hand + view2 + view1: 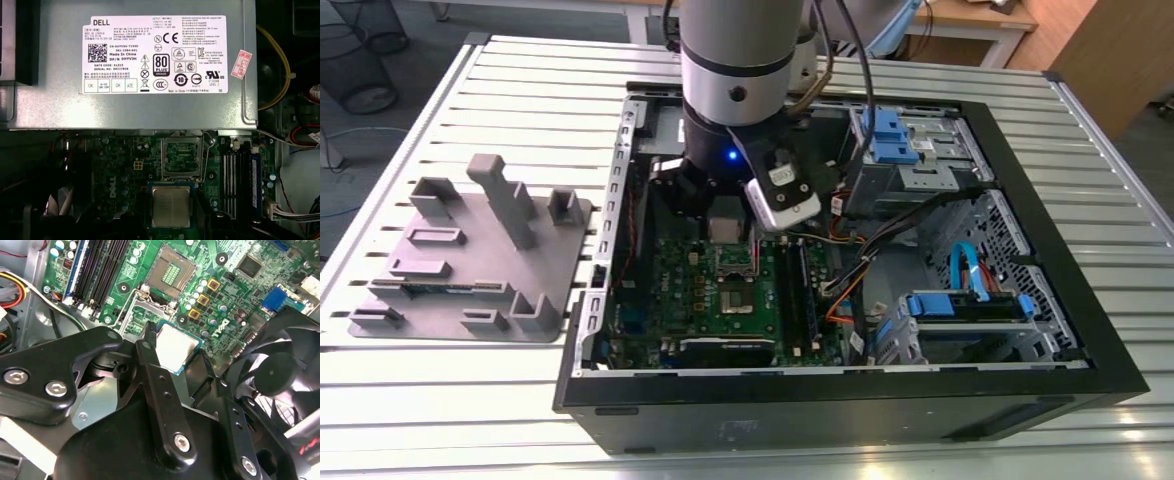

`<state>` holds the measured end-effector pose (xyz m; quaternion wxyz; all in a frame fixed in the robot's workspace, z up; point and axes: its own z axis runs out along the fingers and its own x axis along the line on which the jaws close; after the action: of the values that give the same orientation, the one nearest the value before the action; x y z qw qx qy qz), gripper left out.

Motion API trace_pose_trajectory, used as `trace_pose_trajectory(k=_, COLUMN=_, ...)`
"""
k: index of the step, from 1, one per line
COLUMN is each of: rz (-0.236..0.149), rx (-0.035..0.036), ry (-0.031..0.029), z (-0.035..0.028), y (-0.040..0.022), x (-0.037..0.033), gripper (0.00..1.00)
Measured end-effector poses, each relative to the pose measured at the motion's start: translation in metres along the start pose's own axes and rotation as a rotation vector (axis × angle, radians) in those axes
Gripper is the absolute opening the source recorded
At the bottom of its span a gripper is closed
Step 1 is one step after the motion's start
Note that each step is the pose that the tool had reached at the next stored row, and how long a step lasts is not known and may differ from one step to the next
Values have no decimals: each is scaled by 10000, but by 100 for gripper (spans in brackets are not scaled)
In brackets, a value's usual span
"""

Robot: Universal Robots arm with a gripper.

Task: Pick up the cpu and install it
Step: 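Place the cpu into insertion slot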

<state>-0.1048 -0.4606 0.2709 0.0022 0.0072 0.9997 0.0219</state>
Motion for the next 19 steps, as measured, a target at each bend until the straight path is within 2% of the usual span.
trace_pose_trajectory(k=14, rz=0, rx=0, ry=2, z=221, y=-57, x=-24, gripper=47)
trace_pose_trajectory(k=19, rz=1, rx=1, ry=31, z=309, y=-93, x=-39, gripper=47)
